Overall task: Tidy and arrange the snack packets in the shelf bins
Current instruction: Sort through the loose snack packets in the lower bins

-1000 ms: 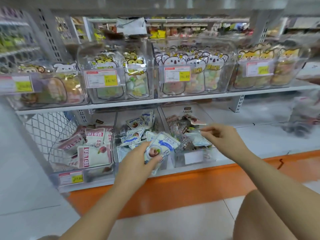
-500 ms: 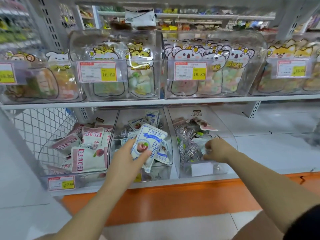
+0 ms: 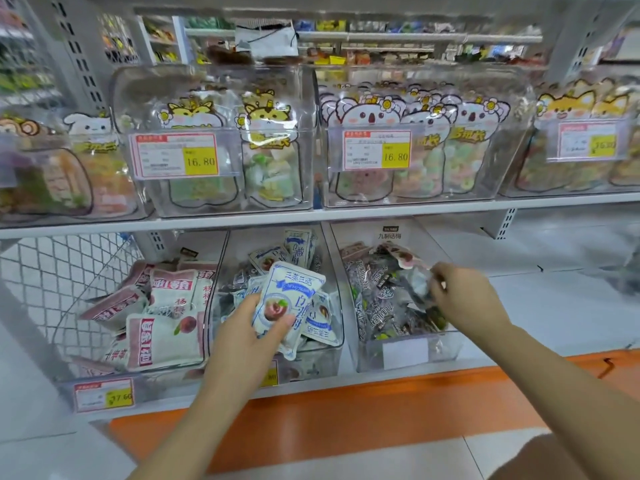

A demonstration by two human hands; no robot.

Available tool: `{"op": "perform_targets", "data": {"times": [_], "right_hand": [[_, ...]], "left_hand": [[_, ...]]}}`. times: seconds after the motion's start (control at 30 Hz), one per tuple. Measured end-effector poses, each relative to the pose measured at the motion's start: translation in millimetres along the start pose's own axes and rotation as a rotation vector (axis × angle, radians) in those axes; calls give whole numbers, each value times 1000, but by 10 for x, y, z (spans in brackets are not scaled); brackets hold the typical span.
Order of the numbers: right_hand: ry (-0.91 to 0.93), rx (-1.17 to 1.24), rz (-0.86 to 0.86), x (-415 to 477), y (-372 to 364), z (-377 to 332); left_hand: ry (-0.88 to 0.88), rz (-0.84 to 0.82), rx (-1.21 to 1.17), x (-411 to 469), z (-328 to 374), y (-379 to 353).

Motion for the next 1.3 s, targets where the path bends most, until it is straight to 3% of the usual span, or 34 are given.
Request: {"op": "perform_targets", "data": {"times": [0.17, 0.33, 0.5, 0.7, 0.97, 1.3], "right_hand": [[27, 413, 242, -324, 549, -257], [194, 521, 202, -392, 372, -1011], [284, 322, 86, -95, -116, -1507], [485, -157, -271, -25, -544, -1843], [510, 181, -362, 142, -390, -2253], [570, -51, -441, 588, -1292, -3001]], "left_hand": [[-28, 45, -48, -4, 56, 29], [40, 186, -113, 81, -7, 263], [77, 261, -110, 193, -109, 578], [57, 279, -69, 171, -141, 786], [58, 404, -147, 179, -380, 1042], [88, 491, -309, 210, -669, 1209]]}}
Point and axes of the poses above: each hand's wrist, its own x-axis towards the middle knuckle, its own y-axis out of the back of the hand, z = x × y, the point moved 8 cm from there along x, towards the middle knuckle, and after that the axes turned 5 degrees about -x, right-handed, at the moved point
